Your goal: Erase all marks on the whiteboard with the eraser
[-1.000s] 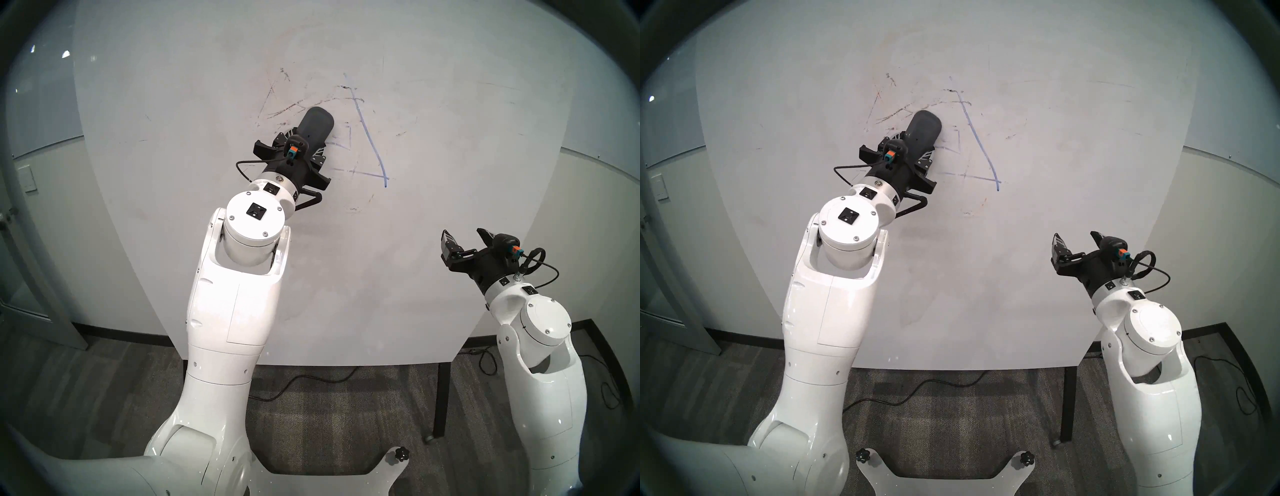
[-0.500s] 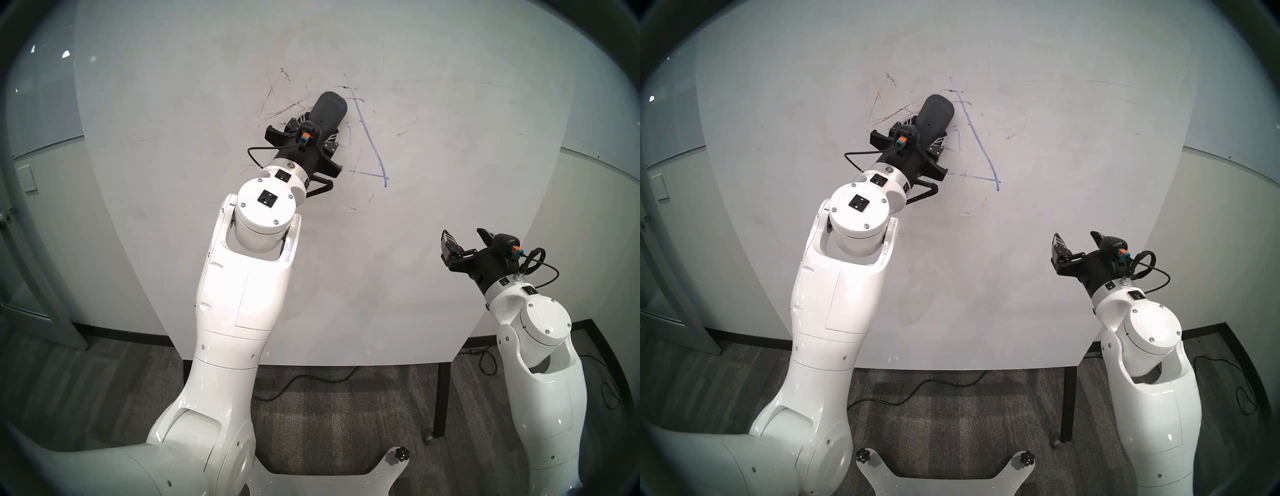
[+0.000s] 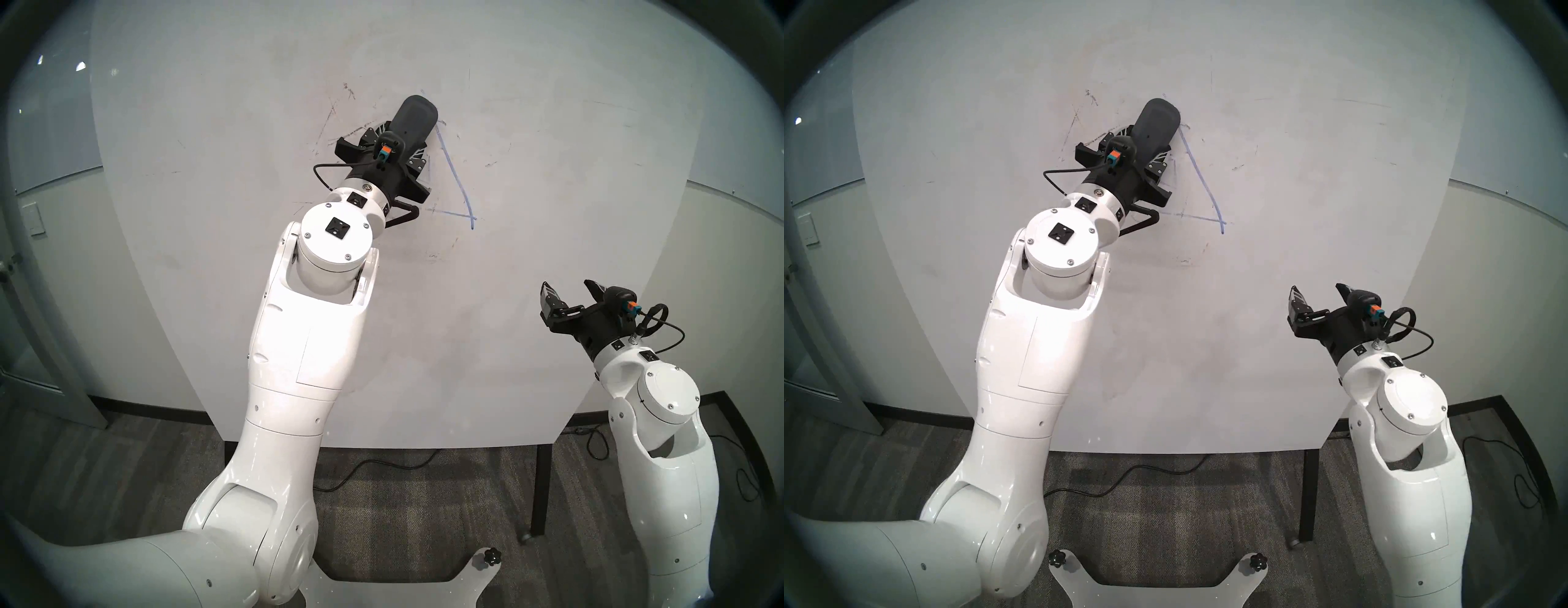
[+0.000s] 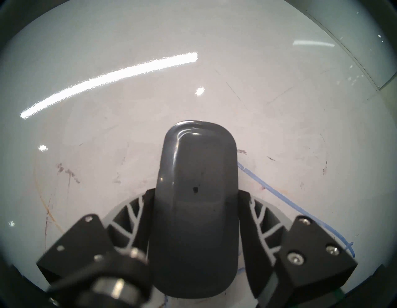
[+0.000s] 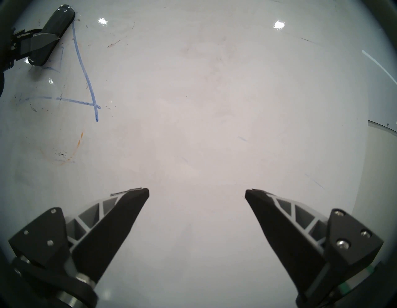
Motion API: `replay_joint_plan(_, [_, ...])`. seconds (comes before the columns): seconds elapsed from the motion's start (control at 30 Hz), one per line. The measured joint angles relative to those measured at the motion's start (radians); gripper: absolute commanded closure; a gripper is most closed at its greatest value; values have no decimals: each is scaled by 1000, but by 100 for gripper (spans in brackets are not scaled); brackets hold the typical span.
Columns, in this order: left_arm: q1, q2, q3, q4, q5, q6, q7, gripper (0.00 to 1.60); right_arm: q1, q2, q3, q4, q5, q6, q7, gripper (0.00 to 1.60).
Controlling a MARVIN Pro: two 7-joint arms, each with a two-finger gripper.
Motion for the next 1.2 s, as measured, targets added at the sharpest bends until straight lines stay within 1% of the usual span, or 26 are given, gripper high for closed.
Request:
replay_joint_plan(0.4, [-47,-14,0,31,-5,-17,-2,160,0,0,0,0,0,0,0,0])
replay_joint_plan(0.73, [-52,-16,2,33,-5,-10,-9,160,0,0,0,0,0,0,0,0])
replay_joint_plan(0.93, [-42,-12,25,27,1,1,-33,160,0,0,0,0,0,0,0,0])
replay_joint_plan(1.2, [1,11,65,31,15,9,-72,160,0,0,0,0,0,0,0,0])
